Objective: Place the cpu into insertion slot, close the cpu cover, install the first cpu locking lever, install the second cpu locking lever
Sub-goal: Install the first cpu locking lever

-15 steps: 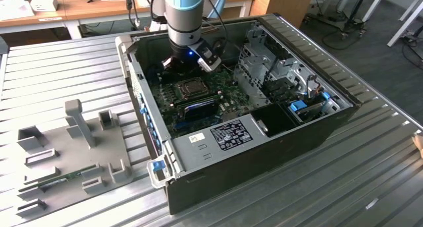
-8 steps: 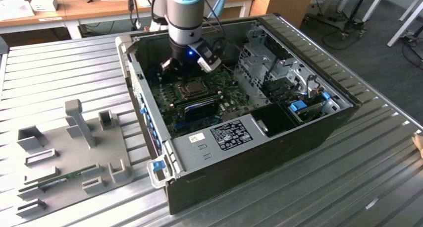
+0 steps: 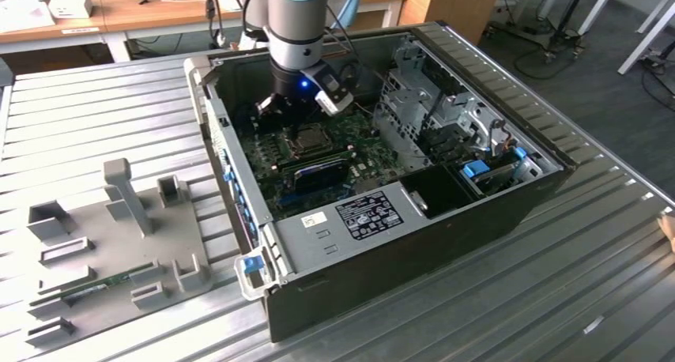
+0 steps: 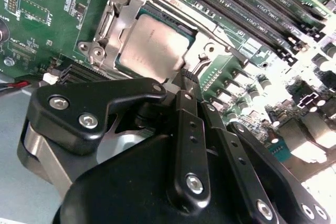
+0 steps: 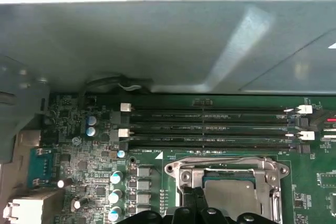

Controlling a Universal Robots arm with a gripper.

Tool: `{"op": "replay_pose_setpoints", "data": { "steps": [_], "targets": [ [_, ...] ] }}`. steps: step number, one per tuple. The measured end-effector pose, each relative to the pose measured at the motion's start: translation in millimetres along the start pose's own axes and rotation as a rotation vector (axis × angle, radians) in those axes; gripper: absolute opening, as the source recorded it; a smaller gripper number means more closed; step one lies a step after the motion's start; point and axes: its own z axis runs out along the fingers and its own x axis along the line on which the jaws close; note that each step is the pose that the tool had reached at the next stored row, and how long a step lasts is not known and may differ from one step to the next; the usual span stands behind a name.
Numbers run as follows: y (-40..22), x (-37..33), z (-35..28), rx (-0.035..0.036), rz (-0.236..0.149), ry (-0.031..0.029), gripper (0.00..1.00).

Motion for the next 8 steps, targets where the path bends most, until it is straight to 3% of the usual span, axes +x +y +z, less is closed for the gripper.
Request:
{"op": "replay_pose_setpoints", "data": {
  "steps": [8],
  "targets": [
    [0.0,-11.3,0.7,-0.0005,-0.019,0.0024,0.10]
  ]
}}
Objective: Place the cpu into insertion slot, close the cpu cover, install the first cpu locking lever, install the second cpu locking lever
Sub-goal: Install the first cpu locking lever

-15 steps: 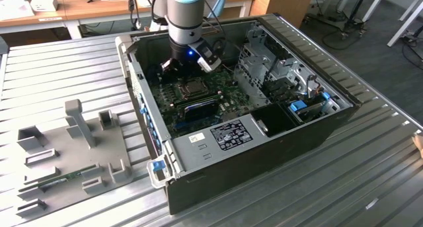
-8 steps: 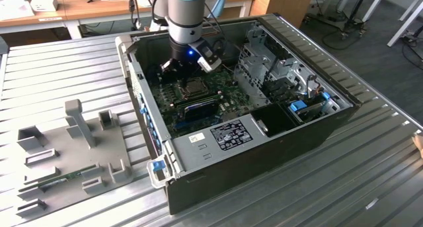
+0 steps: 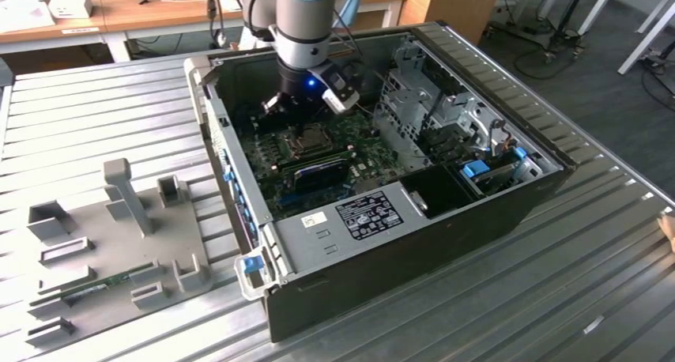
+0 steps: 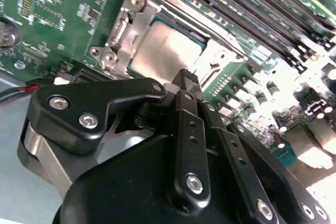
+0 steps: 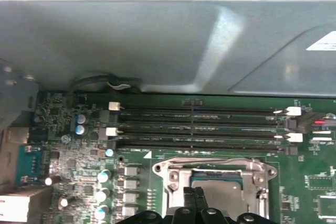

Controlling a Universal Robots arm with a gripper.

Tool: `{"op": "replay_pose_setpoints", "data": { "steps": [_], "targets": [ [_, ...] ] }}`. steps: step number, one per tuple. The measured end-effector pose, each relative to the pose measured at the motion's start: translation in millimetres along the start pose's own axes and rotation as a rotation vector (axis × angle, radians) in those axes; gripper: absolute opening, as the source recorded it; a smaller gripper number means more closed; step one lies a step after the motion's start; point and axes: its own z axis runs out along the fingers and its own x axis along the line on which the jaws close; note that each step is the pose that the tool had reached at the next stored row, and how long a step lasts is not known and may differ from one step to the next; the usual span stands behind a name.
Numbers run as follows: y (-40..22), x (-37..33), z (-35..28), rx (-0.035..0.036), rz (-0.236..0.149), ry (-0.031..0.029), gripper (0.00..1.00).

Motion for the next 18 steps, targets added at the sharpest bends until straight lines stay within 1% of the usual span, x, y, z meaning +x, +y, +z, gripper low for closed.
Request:
{"op": "replay_pose_setpoints", "data": {
  "steps": [2,4,5,7,8,9,15,18],
  "targets": [
    [0.0,-1.8,0.1,0.0030,-0.007,0.0017,0.10],
    [-0.1,-2.8,0.1,0.0087,-0.013,0.0030,0.10],
    [0.0,-3.0,0.1,0.0125,-0.015,0.0036,0.10],
    [0.0,-3.2,0.2,0.0233,-0.019,0.0045,0.10],
    [0.0,-3.2,0.1,0.0276,-0.020,0.0048,0.10],
    [0.1,-3.2,-0.1,0.0298,-0.020,0.0049,0.10],
    [0.5,-3.4,-3.5,0.0302,-0.020,0.0050,0.10],
    [0.5,-4.9,-3.7,0.0300,-0.020,0.0049,0.10]
  ]
}}
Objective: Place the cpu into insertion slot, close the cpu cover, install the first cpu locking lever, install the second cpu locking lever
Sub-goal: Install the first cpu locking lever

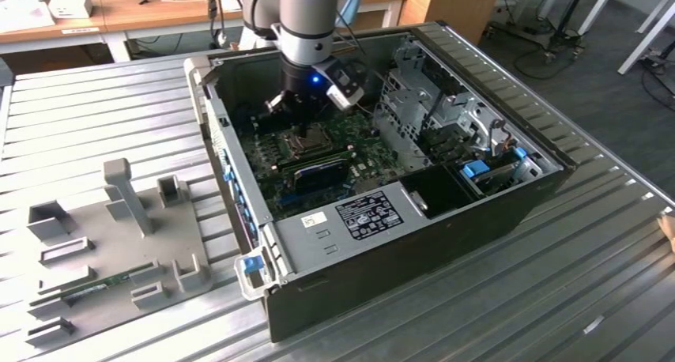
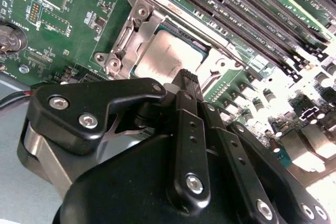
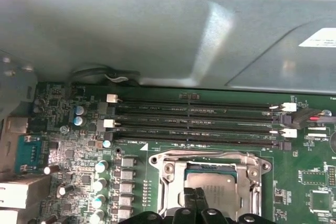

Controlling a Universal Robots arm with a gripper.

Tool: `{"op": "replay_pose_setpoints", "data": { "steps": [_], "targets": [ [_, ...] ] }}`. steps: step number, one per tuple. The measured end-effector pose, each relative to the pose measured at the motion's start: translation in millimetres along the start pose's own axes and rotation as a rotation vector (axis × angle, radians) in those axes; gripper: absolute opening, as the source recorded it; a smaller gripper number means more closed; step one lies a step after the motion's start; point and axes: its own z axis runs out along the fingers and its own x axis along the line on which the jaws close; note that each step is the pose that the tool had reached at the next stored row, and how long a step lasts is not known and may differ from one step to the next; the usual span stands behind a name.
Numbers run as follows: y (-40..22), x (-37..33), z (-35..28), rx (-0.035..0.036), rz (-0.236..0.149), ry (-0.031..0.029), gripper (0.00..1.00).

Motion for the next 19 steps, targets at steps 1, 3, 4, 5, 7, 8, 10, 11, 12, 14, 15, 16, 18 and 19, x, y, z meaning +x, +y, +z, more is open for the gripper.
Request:
{"op": "replay_pose_setpoints", "data": {
  "steps": [1,3,4,5,7,8,10,11,12,14,15,16,18,19],
  "targets": [
    [0.0,-0.9,0.0,0.0001,0.000,0.0001,0.10],
    [-0.1,-3.1,0.0,0.0001,0.000,0.0004,0.10],
    [-0.1,-4.5,0.0,0.0002,0.000,0.0006,0.10],
    [-0.2,-6.0,0.1,0.0002,0.000,0.0009,0.10],
    [-0.3,-8.0,0.1,0.0001,0.000,0.0012,0.10],
    [-0.4,-8.0,0.1,0.0000,0.000,0.0012,0.10],
    [-0.3,-8.1,0.1,0.0001,0.000,0.0012,0.10],
    [-0.3,-8.2,0.1,0.0002,0.000,0.0012,0.10],
    [-0.3,-8.2,0.1,0.0002,0.000,0.0012,0.10],
    [-0.3,-8.2,-0.3,0.0004,0.000,0.0013,0.10],
    [-0.2,-8.3,-0.8,0.0003,0.000,0.0013,0.10],
    [-0.2,-8.3,-1.3,0.0002,0.000,0.0013,0.10],
    [-0.1,-8.3,-1.5,-0.0001,0.000,0.0010,0.10],
    [-0.1,-8.4,-1.5,-0.0002,0.000,0.0010,0.10]
  ]
}}
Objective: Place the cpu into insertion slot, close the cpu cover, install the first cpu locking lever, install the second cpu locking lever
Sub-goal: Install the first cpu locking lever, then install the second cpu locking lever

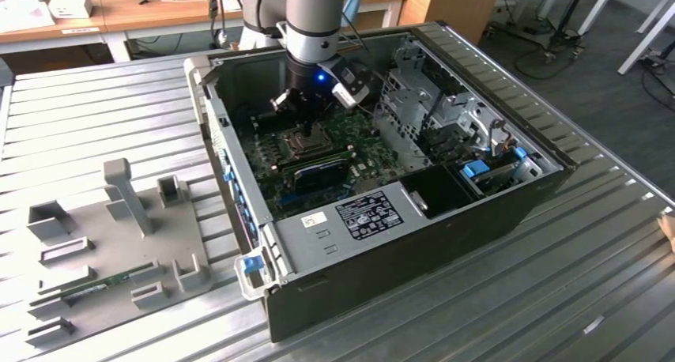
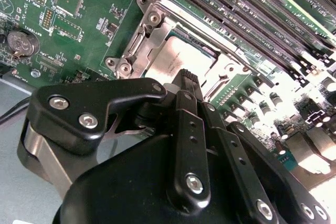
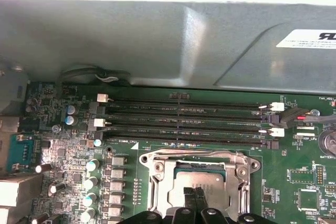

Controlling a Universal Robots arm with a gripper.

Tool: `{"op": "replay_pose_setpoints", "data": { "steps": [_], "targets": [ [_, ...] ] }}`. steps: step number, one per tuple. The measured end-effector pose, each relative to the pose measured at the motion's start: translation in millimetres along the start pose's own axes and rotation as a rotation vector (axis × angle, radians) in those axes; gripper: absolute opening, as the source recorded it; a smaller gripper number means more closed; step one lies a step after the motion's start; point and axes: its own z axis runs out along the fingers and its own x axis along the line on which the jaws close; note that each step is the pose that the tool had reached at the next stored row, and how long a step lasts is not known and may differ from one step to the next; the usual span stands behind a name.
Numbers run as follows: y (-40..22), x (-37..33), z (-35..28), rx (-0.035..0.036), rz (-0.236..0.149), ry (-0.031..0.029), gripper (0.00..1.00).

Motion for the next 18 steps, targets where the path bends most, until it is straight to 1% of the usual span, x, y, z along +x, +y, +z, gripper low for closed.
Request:
{"op": "replay_pose_setpoints", "data": {
  "steps": [10,18],
  "targets": [
    [-0.2,-3.8,0.0,0.0003,0.000,0.0001,0.10],
    [-0.2,-4.3,0.0,0.0003,0.000,0.0001,0.10]
  ]
}}
